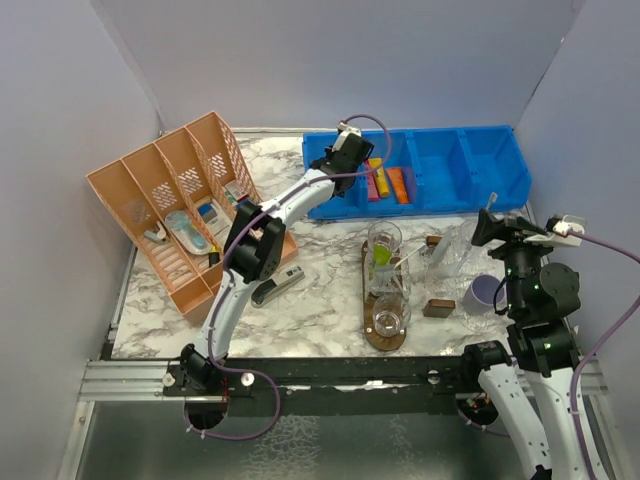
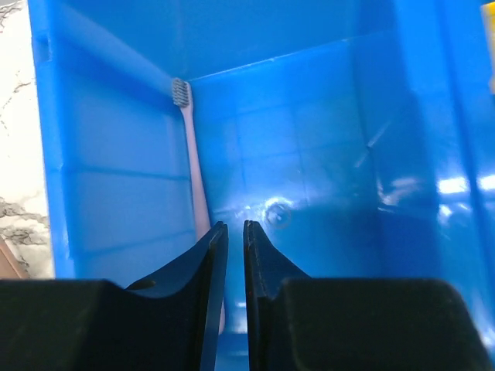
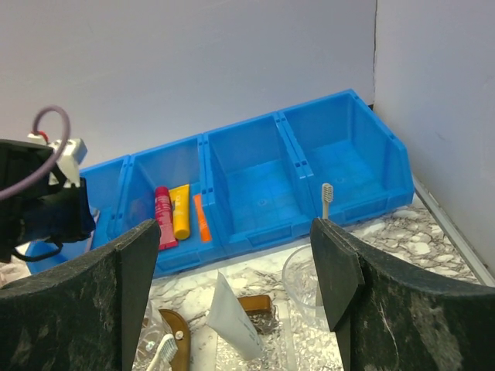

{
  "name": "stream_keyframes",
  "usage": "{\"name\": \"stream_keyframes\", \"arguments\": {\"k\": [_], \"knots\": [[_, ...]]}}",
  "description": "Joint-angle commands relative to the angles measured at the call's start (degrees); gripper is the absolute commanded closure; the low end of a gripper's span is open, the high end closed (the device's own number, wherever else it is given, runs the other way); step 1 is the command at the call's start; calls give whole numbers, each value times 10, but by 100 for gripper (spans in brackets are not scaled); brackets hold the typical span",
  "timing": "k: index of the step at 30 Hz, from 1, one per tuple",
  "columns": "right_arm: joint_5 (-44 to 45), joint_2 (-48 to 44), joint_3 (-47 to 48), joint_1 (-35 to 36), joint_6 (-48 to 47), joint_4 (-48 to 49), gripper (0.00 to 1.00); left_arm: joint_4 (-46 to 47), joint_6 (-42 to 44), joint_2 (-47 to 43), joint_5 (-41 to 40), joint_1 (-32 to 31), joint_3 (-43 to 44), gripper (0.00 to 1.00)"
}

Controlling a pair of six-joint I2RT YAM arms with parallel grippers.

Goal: Prepare toiletry sets of a toothbrush and toothpaste on the tray
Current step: Place the toothbrush in the cup, then adjust the storage box at the center of the board.

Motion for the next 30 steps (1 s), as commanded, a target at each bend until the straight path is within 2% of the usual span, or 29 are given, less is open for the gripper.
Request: {"name": "stream_keyframes", "arguments": {"k": [1,7,14,30], "knots": [[17,-8,-7,7,1,-2,22,-45,38,60,-108,2,75,86],[16,-8,-7,12,2,-5,22,-44,92,107,-181,3,116,100],[17,-12,-9,13,2,-1,22,-46,97,131,-165,5,127,100],[19,-16,-12,14,3,3,23,-45,123,178,-189,15,135,100]]}}
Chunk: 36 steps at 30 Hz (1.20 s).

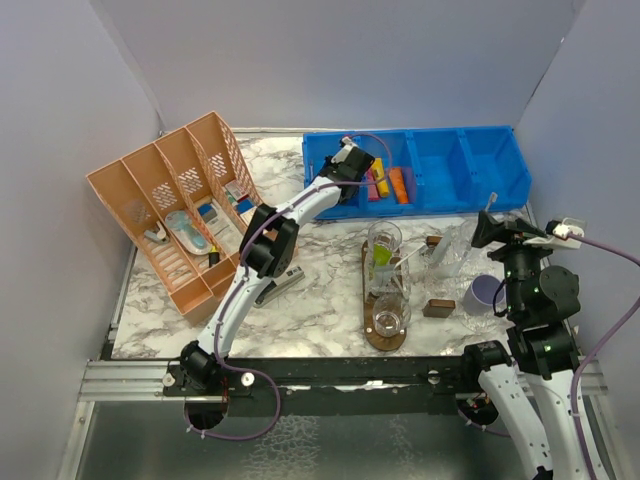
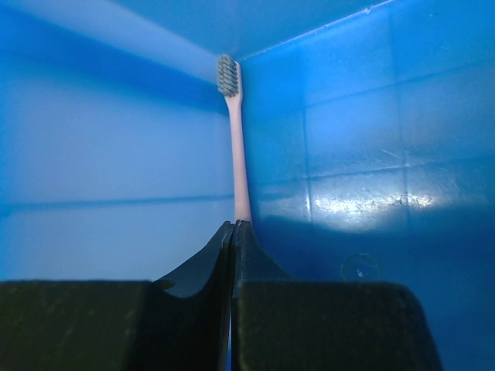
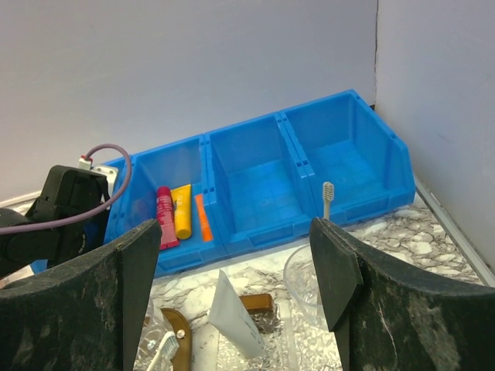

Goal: Prepare toiletry sets of a toothbrush and toothpaste on the tray
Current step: Adjust the storage box at the center of the board.

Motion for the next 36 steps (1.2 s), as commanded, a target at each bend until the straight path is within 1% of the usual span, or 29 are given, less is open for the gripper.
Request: {"name": "stream_keyframes", "arguments": {"k": [1,3,4,6,9,13,18,21,24,26,28,32,34,36], "knots": [[12,-5,-6,5,3,4,23,-5,18,19,-17,5,8,100],[11,-5,-8,5,3,5,23,-4,21,12,2,1,2,100],[9,-4,-7,5,3,5,23,-1,24,8,-1,-4,0,100],[8,-2,-8,5,3,5,23,16,55,0,-19,-17,0,100],[5,-1,-8,5,3,5,23,34,101,-1,-52,-27,22,100],[7,0,-8,5,3,5,23,49,126,-14,-83,-25,20,100],[6,-1,-8,5,3,6,23,56,117,-18,-79,-13,-9,100],[5,-2,-8,5,3,6,23,49,97,-16,-48,-8,-25,100],[6,-2,-9,5,3,7,23,26,58,-12,-18,-2,-28,100],[8,-1,-9,6,2,7,23,19,25,-14,10,6,-36,100],[9,-2,-9,6,2,8,23,6,-6,-15,54,17,-39,100],[10,-1,-9,7,1,8,23,-2,-60,-33,210,29,-51,100],[12,-1,-10,7,1,9,23,0,-84,-43,303,31,-57,100],[12,-1,-10,8,1,9,23,9,-89,-55,359,30,-65,100]]}}
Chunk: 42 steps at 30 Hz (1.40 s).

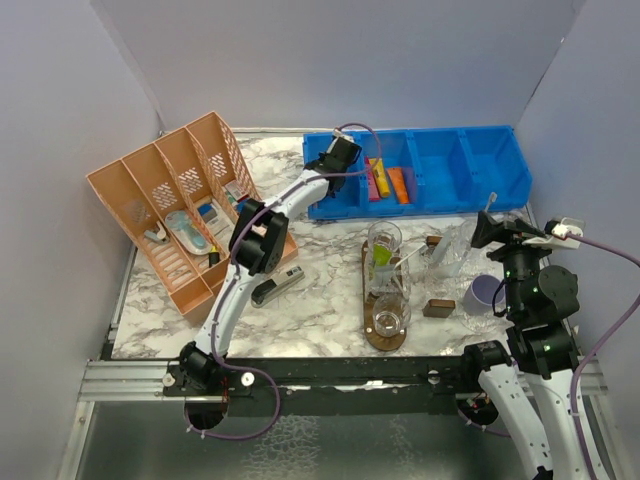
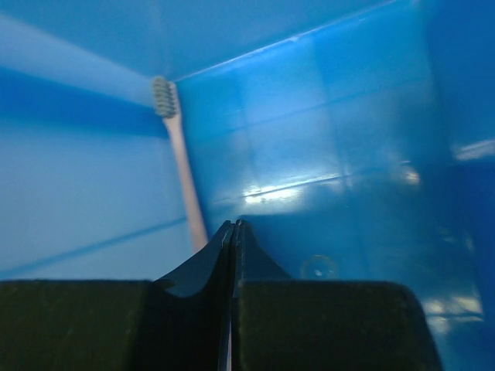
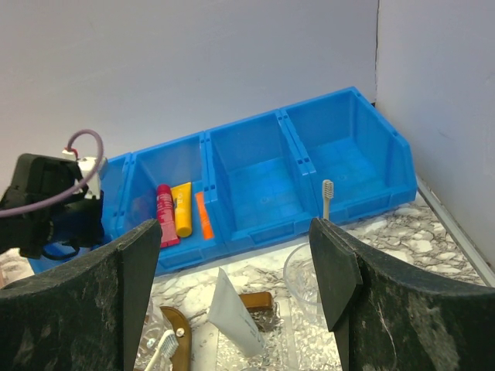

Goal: Prepare toiletry sets of a toothbrush and toothpaste on the tray
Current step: Adjust the storage box at the center of the board.

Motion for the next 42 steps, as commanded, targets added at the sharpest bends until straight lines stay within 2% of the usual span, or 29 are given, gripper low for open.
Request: {"name": "stream_keyframes", "arguments": {"k": [1,3,5,7,9,11,13,18,22,24,27,32,38,42], "knots": [[11,0,-7,5,1,8,23,-20,-57,-36,220,3,-32,100],[11,0,-7,5,1,8,23,2,-44,-58,213,-4,-50,100],[12,0,-6,6,1,8,23,7,-28,-74,171,-10,-53,100],[11,0,-7,6,1,8,23,6,-11,-84,131,-11,-53,93],[10,0,-7,6,1,9,23,5,3,-98,83,-12,-63,90],[8,2,-8,6,1,9,23,5,20,-113,61,-12,-71,80],[6,2,-8,6,2,9,23,-5,35,-126,63,-12,-65,78],[4,2,-8,6,3,9,23,-26,40,-172,100,-12,-50,66],[4,2,-8,6,3,9,23,-50,38,-204,84,-8,-48,61],[4,1,-8,6,3,8,23,-59,36,-217,65,-3,-57,53],[4,1,-8,6,4,8,23,-72,28,-229,53,10,-74,49],[4,-1,-8,6,5,8,23,-109,1,-212,53,32,-68,34],[4,-2,-8,6,5,8,23,-127,-44,-175,122,66,-55,35],[4,-1,-9,6,5,8,23,-128,-48,-147,163,72,-42,44]]}}
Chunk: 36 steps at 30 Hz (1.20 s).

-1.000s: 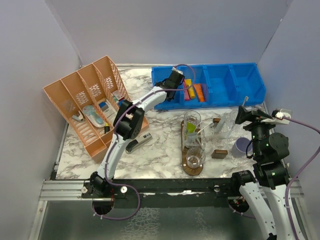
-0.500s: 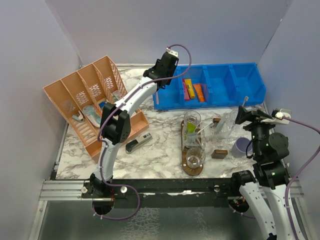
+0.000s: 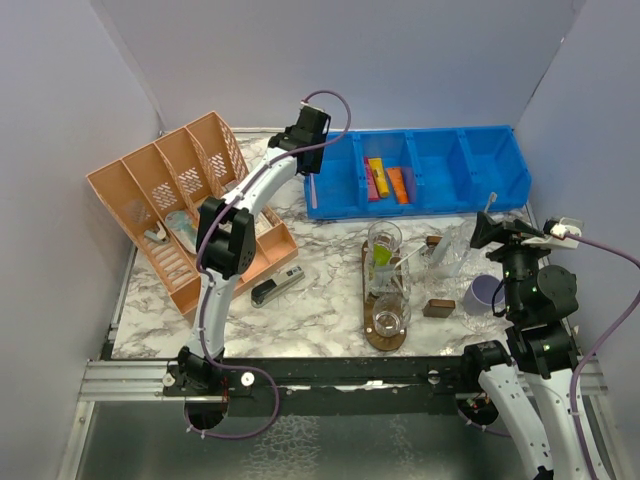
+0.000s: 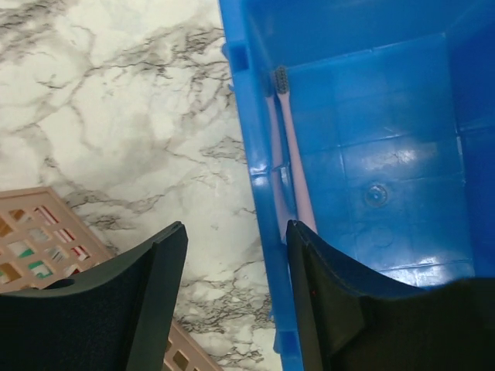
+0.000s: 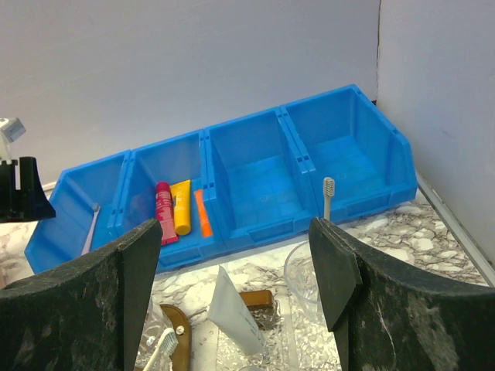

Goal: Prepare toiletry sets of a toothbrush and toothpaste on the tray
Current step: Adjust the storage box at the center of the board.

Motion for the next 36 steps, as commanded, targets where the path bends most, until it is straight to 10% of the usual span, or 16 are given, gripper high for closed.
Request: {"name": "stream_keyframes", "arguments": {"k": [1,13,31,36], "knots": [[4,-1,-5,4,4,8,23,-27,-16,41,57,5,28,48],[4,-3,-6,4,3,9,23,-28,-8,34,33,7,50,99],[4,1,-6,3,4,9,23,-34,29,3,-59,-23,69,100],[1,5,-7,4,4,11,23,77,37,-74,-76,-31,-74,100]]}}
